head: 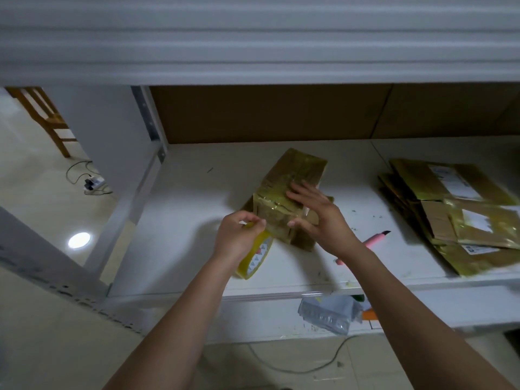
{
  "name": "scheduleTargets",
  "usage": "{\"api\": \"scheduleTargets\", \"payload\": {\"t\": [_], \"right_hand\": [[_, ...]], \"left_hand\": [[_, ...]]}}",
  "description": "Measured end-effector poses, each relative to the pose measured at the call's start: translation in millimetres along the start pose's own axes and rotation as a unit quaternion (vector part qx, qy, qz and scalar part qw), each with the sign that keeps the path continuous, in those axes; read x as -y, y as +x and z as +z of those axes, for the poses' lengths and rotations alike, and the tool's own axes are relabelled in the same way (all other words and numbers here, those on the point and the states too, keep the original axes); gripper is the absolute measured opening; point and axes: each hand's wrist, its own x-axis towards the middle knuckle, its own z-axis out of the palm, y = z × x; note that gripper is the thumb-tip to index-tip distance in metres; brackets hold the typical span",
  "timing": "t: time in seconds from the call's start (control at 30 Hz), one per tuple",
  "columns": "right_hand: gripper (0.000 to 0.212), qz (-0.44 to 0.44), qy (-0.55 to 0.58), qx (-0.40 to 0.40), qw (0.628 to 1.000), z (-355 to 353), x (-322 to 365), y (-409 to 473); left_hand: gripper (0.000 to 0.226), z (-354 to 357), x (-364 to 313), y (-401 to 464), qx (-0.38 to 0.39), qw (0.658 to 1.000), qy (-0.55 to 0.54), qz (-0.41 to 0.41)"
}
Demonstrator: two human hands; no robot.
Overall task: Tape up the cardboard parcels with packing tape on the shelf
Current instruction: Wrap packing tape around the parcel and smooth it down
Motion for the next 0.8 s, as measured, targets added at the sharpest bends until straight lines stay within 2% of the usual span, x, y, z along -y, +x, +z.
{"api": "scheduleTargets", "payload": {"t": [0.07, 0.13, 0.17, 0.23, 0.3, 0.37, 0.5, 0.57, 0.67, 0.73, 0.8], "right_hand": [[0.058, 0.03, -0.024, -0.063, 0.997, -8, -9, -22], [0.046, 0.068, -0.099, -0.126, 0.985, -19, -23, -48], [0.043, 0.108, -0.147, -0.132, 0.974, -27, -30, -58], [0.054, 0.24, -0.231, -0.062, 0.941, -41, -38, -73], [0.057, 0.339, -0.304, 0.02, 0.89, -46, -43, -82], [0.043, 0.328, -0.38, 0.062, 0.863, -46, -47, -87], [0.022, 0.235, -0.465, 0.069, 0.851, -49, -55, -92], [0.013, 0.215, -0.434, 0.006, 0.875, -51, -54, -95], [0.015, 0.162, -0.264, -0.147, 0.939, -54, -35, -89], [0.011, 0.111, -0.137, -0.22, 0.959, -55, -10, -74], [0.009, 0.067, -0.031, -0.249, 0.966, -49, 17, -60]], "left_hand": [[0.013, 2, 1, 3, -0.009, 1.0, 0.008, 0.007], [0.014, 3, 3, 6, -0.013, 1.0, 0.001, 0.002], [0.014, 3, 3, 6, -0.011, 1.0, -0.005, 0.0], [0.016, 4, 2, 6, -0.007, 1.0, -0.008, -0.003], [0.017, 5, 1, 7, -0.01, 1.0, 0.003, -0.004], [0.018, 6, -1, 7, -0.013, 1.0, 0.019, -0.003], [0.021, 8, -3, 7, -0.017, 0.999, 0.03, -0.005], [0.022, 8, -2, 4, -0.015, 0.999, 0.033, -0.005], [0.02, 5, -2, 0, -0.004, 1.0, 0.021, -0.008], [0.018, 1, -1, -2, 0.006, 1.0, 0.012, -0.023], [0.018, -5, 0, -4, 0.016, 0.999, -0.004, -0.034]]}}
